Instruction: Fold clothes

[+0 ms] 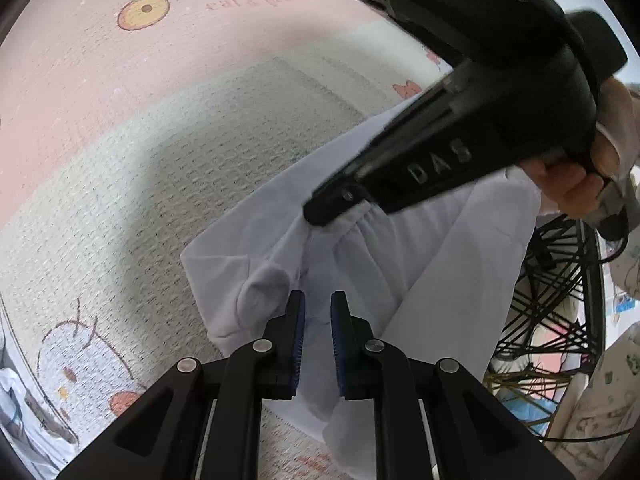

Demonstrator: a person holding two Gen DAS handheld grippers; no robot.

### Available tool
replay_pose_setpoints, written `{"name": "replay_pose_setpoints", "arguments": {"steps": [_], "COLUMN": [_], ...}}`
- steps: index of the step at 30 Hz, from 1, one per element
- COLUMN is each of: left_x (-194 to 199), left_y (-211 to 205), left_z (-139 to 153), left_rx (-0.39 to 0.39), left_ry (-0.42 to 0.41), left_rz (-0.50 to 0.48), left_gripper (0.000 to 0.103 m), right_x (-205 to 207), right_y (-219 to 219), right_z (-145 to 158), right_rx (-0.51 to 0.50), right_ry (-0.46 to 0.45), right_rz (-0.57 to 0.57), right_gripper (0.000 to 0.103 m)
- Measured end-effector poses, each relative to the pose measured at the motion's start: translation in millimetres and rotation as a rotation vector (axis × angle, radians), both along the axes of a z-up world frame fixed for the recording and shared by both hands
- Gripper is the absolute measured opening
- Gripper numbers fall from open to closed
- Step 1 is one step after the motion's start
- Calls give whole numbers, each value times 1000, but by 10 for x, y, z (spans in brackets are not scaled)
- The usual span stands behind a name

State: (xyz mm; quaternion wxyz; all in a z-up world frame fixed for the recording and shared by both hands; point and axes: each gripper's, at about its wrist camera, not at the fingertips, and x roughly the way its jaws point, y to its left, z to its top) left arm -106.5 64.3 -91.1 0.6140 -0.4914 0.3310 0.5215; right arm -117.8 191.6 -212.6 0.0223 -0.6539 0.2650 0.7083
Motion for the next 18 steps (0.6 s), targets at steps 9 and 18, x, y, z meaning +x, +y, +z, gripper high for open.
{"name": "replay_pose_setpoints", "arguments": {"steps": [9, 18], "left_x": [185, 420], "left_y": [-159, -289], "left_z": [70, 384], "left_rx": [-1, 49], "left_ry": [-8, -14], "left_rz": [17, 61], "left_gripper": [11, 26], "right_x": [-100, -32], "right_y": [7, 35], "right_z": [-65, 114], "right_rx": [36, 114], "right_ry": [21, 56], "right_rz": [12, 77], "right_gripper": [5, 12]}}
